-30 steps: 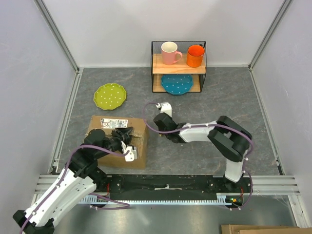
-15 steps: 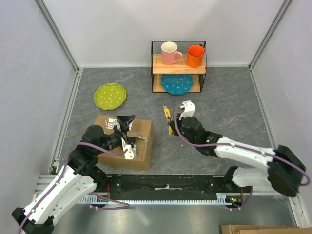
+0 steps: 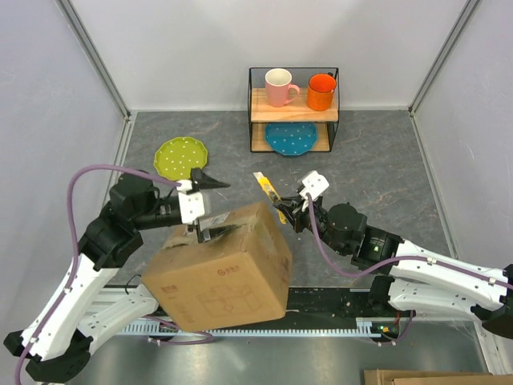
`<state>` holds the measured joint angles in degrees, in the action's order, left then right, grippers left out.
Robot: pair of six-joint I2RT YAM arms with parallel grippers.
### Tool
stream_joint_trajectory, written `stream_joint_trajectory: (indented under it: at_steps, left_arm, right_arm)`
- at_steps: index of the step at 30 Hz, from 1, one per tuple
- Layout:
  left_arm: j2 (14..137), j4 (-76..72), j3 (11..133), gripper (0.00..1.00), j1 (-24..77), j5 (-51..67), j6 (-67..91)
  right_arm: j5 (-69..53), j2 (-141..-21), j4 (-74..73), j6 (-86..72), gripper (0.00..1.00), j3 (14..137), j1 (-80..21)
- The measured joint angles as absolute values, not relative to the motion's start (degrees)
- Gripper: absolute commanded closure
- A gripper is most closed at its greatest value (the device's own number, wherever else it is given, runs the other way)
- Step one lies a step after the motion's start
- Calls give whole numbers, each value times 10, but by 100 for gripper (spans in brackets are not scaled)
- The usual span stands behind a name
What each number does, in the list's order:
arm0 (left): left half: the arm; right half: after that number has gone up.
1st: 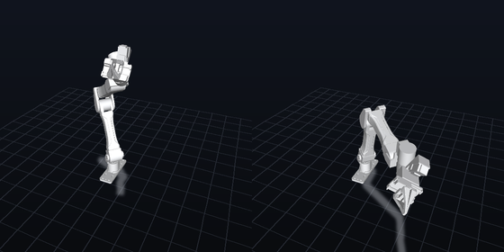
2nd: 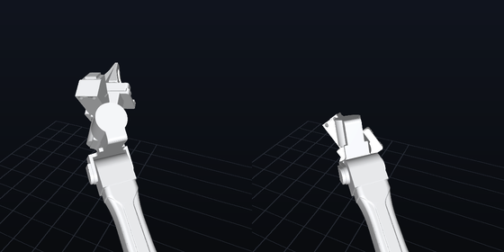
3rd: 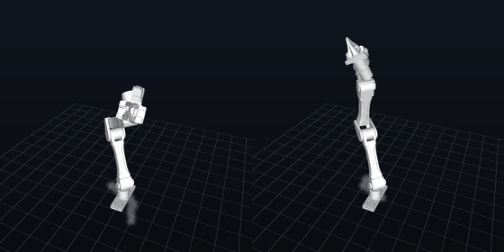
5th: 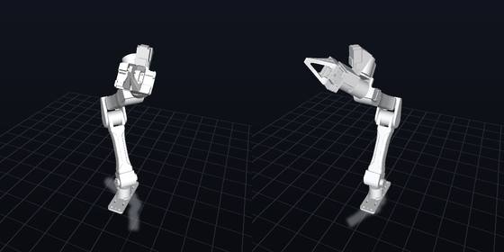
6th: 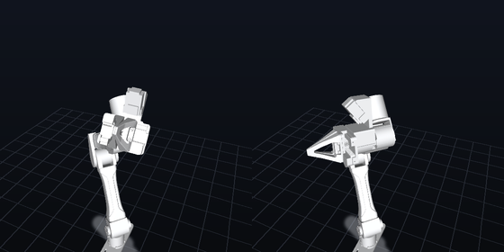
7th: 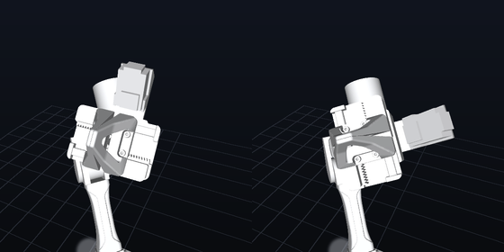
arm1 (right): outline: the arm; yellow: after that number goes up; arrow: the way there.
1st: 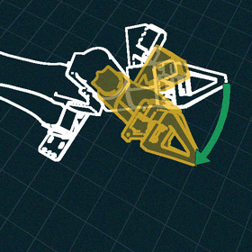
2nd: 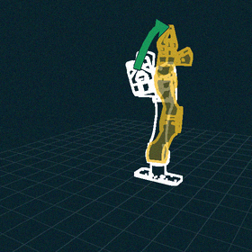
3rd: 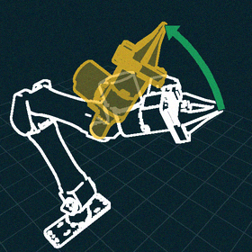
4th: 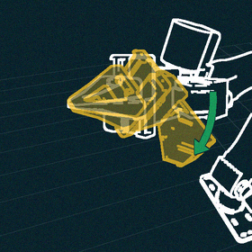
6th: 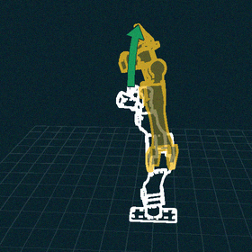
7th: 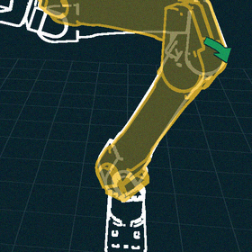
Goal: Unpack the express box
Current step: Pick up the knife from the center of the board, then place the knife at the center of the board.
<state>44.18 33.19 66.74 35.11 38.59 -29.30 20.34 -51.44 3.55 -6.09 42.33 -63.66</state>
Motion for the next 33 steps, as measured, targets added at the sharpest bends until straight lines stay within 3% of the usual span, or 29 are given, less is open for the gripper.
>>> stream_joint_trajectory:
  at_steps: [3,9,16,17,20,22,23,25,26,28,33]
  left_arm:
    - [425,364,608,16,352,376,-334]
    - [421,351,485,33,352,237,-487]
    - [458,206,466,51,352,134,-675]
    - [466,189,471,62,352,128,-691]
    - [491,154,492,75,352,118,-722]
    - [502,142,504,71,352,109,-730]
    - [504,143,508,56,353,108,-728]
    - [508,170,524,39,355,107,-714]
    - [514,207,547,34,355,111,-692]
    - [525,257,583,27,355,117,-665]
    - [555,372,653,26,346,145,-582]
  right_arm:
    - [230,-514,11,-52,100,429,-639]
    - [276,-510,-12,-49,100,429,-639]
    - [325,-509,-5,-47,100,424,-638]
    - [331,-508,-4,-47,100,423,-638]
    - [342,-500,1,-50,100,413,-638]
    - [349,-498,2,-58,100,408,-638]
    - [354,-497,1,-63,100,405,-638]
    - [365,-495,-2,-74,100,398,-638]
    - [369,-493,-4,-82,100,394,-638]
    - [378,-482,-16,-97,100,387,-638]
    - [391,-447,-44,-139,100,381,-638]
